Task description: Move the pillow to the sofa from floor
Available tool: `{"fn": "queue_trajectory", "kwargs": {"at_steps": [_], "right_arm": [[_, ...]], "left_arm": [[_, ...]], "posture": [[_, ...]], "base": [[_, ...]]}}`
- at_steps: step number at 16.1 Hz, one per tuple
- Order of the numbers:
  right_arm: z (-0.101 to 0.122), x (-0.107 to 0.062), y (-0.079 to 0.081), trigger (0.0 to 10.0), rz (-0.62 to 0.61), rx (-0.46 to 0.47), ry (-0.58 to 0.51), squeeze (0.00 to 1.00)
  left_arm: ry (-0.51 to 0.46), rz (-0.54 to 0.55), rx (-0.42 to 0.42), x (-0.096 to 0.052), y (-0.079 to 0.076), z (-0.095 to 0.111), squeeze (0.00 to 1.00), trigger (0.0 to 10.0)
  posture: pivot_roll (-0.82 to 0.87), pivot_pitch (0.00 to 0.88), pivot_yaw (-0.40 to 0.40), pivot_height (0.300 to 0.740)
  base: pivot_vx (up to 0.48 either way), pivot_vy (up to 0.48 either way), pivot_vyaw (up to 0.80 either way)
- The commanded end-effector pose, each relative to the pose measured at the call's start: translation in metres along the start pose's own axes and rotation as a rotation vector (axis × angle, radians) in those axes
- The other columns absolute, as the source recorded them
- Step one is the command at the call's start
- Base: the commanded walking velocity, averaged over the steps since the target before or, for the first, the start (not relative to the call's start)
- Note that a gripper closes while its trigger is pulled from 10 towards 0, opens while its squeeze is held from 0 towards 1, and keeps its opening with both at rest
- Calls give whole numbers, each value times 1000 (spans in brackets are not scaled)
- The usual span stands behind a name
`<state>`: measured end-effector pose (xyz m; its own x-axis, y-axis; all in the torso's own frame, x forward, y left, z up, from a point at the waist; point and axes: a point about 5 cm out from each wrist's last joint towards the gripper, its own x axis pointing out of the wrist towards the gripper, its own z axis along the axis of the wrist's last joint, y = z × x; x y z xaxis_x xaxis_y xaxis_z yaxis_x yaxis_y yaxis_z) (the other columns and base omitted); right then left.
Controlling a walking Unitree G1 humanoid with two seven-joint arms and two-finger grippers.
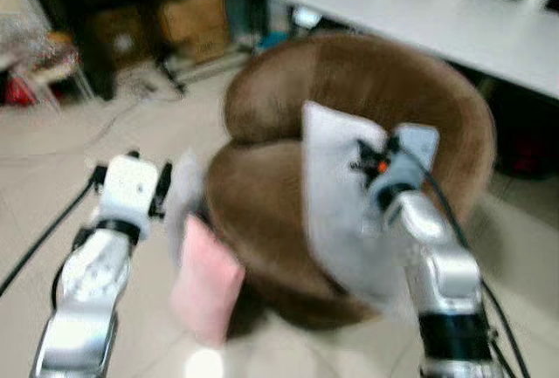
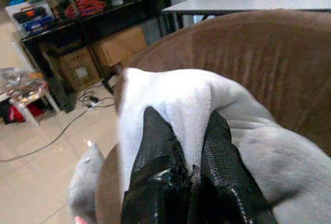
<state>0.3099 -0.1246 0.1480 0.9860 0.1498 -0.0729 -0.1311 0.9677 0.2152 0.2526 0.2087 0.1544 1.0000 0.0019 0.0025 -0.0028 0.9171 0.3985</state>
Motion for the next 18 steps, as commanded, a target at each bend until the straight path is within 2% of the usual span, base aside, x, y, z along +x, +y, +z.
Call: {"fn": "queue_trajectory", "kwargs": {"at_steps": [1,18], "right_arm": [[19,0,-2,10000,2,-15,-88,0],[23,3,4,10000,50,-39,-107,0]], "left_arm": [[-20,-25,-10,1,-4,5,0,10000],[-28,-42,-3,2,-6,4,0,10000]], "posture": [[-28,0,6,740],[-23,0,-4,740]], "base": [[304,0,-550],[343,0,0]]}}
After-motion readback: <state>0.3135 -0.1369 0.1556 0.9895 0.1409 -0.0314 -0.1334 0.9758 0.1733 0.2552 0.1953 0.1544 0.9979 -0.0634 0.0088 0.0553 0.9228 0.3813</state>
